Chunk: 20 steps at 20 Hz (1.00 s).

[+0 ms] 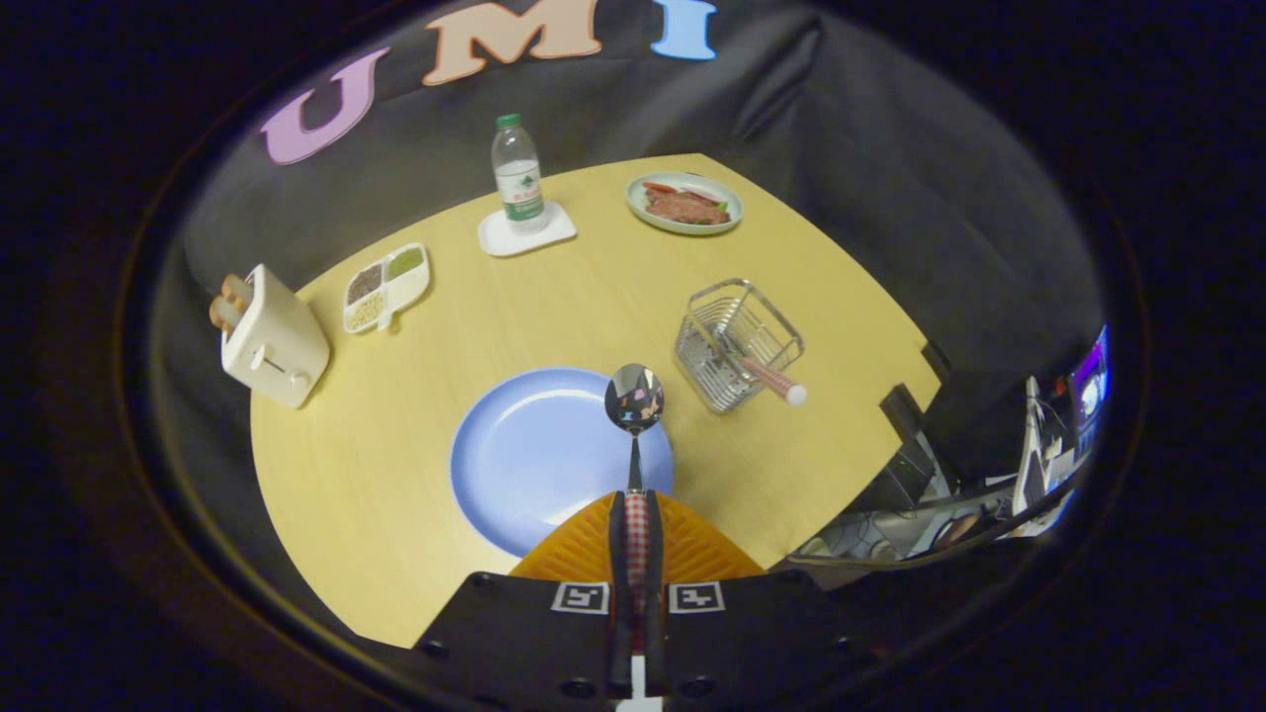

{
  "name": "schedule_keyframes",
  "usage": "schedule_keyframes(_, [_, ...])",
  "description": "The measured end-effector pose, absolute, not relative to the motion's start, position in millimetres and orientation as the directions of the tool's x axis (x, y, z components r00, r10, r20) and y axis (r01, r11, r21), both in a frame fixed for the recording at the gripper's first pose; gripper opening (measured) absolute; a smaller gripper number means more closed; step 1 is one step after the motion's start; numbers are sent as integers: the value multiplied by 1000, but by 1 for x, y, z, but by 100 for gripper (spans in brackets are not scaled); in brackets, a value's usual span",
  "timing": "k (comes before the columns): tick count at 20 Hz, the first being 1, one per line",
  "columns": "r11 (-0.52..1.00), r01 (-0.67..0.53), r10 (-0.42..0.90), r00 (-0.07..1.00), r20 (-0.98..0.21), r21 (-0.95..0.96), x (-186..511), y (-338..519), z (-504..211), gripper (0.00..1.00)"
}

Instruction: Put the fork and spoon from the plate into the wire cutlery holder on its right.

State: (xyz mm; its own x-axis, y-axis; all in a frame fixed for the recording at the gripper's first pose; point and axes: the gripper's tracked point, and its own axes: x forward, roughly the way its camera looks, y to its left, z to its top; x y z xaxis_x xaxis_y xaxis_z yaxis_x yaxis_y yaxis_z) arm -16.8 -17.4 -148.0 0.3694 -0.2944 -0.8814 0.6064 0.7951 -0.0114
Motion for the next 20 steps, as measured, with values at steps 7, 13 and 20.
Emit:
schedule_keyframes(7, [743,668,-222,207,-953,-28,4,-71,-131,8])
schedule_keyframes(13, [678,735,-75,92,-993,17,24,-94,-154,8])
schedule_keyframes(20, [620,783,52,19,-998,47,27,-128,-182,9])
